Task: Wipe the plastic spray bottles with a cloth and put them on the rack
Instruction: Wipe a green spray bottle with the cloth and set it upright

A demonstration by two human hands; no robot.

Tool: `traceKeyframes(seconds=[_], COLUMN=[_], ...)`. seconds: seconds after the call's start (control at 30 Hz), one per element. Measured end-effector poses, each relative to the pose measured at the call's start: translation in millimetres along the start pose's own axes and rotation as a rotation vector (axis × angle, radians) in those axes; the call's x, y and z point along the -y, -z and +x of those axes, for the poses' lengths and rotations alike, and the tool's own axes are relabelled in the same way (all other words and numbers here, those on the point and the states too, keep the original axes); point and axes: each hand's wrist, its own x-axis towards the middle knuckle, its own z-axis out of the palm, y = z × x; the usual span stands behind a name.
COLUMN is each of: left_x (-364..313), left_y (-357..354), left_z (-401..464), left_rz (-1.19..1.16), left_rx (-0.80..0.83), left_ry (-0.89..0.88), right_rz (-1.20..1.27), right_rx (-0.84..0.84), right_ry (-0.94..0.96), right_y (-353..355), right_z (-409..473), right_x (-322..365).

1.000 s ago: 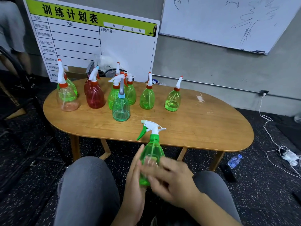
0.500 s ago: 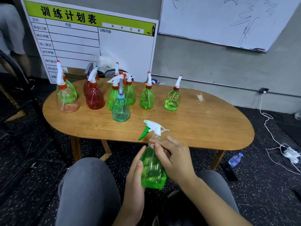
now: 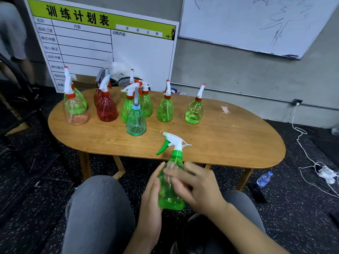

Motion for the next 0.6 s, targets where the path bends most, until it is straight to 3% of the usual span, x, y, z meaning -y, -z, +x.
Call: traceKeyframes(seconds=[0.07,0.17,0.27,0.43,0.6], left_x=[0.3,0.5,3.9,0.0,-0.1], left_y=[-0.5,1.5,4.1,1.2,0.6], left_z=[0.2,0.9,2.4,0.8,2.5], left_rz=[0.017,-0.014,-0.034,-0.113,-0.069], left_rx=[0.015,0.004,-0.007,-0.028,-0.045], left_ry=[0.005,0.015,0.013,0.037,0.023], right_rz=[0.061,0.065,0.081,-0.051,-0.098], right_rx=[-0.074,-0.104,-0.076,0.085,0.061], right_ry=[-0.223,-0.278,-0.155,0.279,0.271], right_y=[-4.0,-14.0,-12.5,-12.3,-5.2], right_z=[11.4,11.5,-1.2,-37.5,-27.0], right_x=[-9.5,-9.0,7.6,17.0,8.8])
